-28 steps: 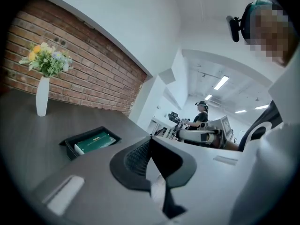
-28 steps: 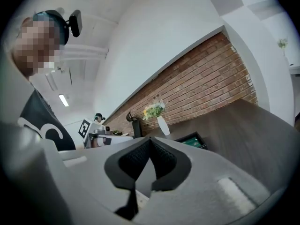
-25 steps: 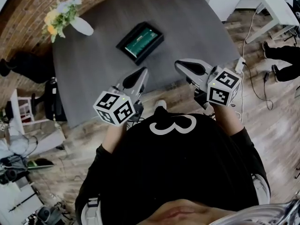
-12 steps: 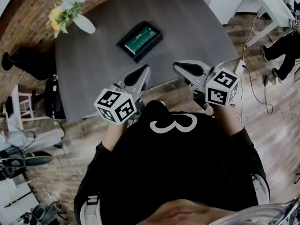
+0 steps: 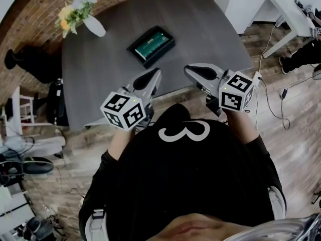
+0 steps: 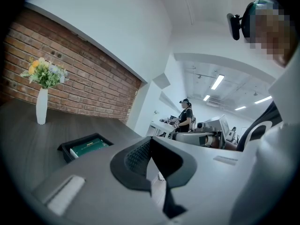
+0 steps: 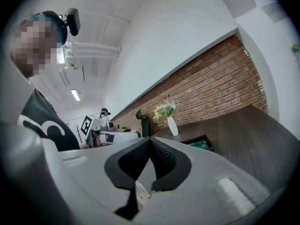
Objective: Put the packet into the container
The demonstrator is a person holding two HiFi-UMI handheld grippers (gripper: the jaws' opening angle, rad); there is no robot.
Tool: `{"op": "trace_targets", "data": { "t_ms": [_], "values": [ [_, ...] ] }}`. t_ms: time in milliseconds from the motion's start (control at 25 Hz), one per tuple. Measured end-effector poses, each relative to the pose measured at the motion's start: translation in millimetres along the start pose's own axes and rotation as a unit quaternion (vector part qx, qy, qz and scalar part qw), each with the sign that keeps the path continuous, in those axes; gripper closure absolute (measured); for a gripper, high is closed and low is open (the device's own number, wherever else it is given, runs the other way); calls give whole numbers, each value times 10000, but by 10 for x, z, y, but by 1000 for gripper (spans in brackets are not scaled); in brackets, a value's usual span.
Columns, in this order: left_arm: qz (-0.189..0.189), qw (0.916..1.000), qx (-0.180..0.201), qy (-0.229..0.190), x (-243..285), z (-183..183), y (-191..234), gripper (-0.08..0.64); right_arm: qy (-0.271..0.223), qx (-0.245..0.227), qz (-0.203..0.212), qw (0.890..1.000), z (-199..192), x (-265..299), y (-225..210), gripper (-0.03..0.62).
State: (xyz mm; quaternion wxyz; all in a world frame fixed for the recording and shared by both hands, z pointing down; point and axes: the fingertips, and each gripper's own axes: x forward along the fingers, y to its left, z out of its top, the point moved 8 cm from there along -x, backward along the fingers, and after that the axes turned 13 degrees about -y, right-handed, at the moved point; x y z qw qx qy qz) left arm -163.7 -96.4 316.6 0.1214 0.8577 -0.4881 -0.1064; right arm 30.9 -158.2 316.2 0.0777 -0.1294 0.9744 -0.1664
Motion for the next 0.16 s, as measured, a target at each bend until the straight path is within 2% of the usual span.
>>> {"op": "trace_targets", "data": {
  "t_ms": [160],
  "values": [
    [-26, 10000, 39, -19, 22, -24, 16, 550, -64, -14, -20, 10000, -25, -23, -35, 592]
  ]
}}
